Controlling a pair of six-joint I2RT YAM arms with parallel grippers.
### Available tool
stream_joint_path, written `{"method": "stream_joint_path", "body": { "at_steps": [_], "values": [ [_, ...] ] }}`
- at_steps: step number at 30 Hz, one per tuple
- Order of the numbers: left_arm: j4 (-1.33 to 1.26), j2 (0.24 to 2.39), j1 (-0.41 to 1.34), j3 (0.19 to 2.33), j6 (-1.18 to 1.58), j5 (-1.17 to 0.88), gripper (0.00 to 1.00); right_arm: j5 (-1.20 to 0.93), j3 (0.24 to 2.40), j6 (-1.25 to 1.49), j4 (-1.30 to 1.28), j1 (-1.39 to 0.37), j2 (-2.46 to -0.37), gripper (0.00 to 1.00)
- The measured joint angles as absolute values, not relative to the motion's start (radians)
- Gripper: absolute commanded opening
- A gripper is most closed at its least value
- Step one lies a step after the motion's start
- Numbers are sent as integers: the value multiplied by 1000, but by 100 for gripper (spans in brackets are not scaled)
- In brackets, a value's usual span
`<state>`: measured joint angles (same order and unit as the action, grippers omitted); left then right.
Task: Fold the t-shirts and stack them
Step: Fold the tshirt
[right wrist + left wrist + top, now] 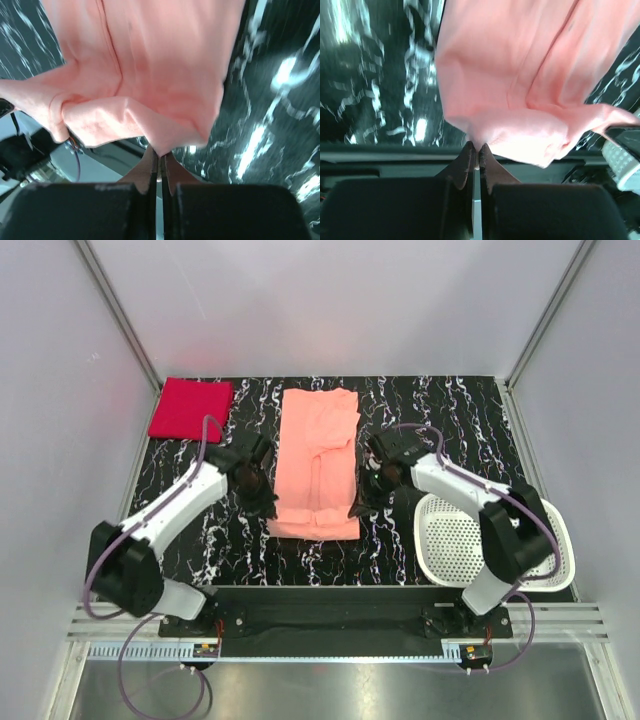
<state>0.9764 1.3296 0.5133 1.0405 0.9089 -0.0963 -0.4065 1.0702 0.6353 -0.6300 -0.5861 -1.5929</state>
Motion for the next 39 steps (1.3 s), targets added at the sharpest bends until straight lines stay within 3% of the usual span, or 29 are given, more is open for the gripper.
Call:
{"method": "stream_joint_path", "body": {
  "at_steps": [9, 13, 27, 30, 32, 34, 37, 39],
  "values": [
    [1028, 1787, 355, 1544, 675, -101, 0, -423, 1596, 481, -796, -452, -1988, 0],
    [1055, 1949, 334, 1709, 611, -106, 0, -444, 1724, 442, -828, -417, -2116, 0],
    [1078, 2129, 284, 1812, 549, -163, 0, -519, 1908, 393, -927, -377, -2294, 3],
    [1079, 2150, 282, 1840, 543, -169, 5, -526, 1912, 394, -929, -366, -2303, 4],
    [1081, 2166, 281, 1861, 536, -171, 13, -535, 1915, 400, -929, -356, -2313, 15],
    [1082, 2190, 280, 1892, 527, -172, 20, -543, 1924, 407, -928, -345, -2326, 18],
    [1084, 2217, 279, 1930, 518, -170, 29, -550, 1941, 421, -923, -328, -2347, 37],
    [1087, 2229, 277, 1959, 513, -156, 37, -556, 1974, 424, -926, -316, -2367, 39]
  ]
}}
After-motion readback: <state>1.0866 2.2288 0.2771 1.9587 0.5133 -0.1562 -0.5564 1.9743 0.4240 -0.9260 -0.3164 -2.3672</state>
